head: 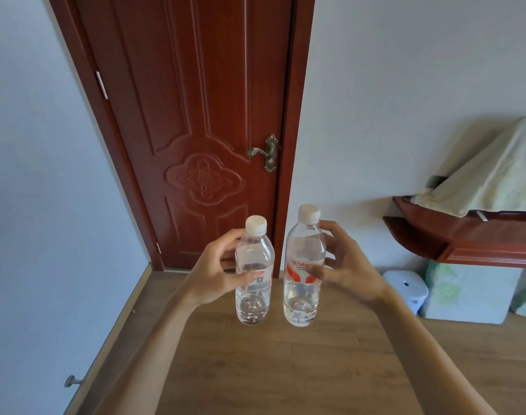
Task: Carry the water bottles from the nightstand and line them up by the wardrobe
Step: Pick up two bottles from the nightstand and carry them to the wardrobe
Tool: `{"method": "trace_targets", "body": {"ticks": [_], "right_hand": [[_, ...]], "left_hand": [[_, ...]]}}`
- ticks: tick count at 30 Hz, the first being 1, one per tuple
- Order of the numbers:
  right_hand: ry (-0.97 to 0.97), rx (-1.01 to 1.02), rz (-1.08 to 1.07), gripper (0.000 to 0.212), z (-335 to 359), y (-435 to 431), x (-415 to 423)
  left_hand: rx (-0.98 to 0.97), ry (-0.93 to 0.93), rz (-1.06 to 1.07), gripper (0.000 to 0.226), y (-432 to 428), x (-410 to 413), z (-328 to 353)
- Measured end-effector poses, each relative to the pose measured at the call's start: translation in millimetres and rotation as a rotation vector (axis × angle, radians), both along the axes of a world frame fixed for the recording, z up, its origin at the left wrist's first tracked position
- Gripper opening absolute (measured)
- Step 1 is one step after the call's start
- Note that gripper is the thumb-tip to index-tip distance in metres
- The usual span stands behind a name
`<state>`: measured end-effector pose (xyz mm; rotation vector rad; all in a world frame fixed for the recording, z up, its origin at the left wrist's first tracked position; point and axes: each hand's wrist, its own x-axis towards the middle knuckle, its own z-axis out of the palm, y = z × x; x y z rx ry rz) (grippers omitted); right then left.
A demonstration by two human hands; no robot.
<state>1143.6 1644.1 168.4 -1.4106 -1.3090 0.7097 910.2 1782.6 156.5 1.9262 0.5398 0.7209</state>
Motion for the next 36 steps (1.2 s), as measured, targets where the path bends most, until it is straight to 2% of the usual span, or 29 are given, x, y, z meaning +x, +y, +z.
{"method": "trace_targets", "body": {"ticks": [3, 6, 14, 26, 36], "right_hand": [[0.019, 0.015, 0.019, 0.064, 3, 27, 5], [0.032, 0.041, 0.042, 0.073, 8, 54, 3], [-0.032, 0.023, 0.161, 0.061, 5, 142, 11], [0.014, -0.043, 0.438, 0.061, -2, 317, 40], [0.03, -0.079, 0.668, 0.065, -18, 432, 5]], "left_hand": [[0.003, 0.017, 0.01, 0.06, 24, -2, 0], [0.002, 0.014, 0.049, 0.059, 49, -6, 0], [0.044, 0.008, 0.167, 0.064, 113, -7, -3], [-0.004, 0.05, 0.464, 0.067, 225, 1, -21], [-0.039, 0.025, 0.709, 0.062, 273, -32, -24]]}}
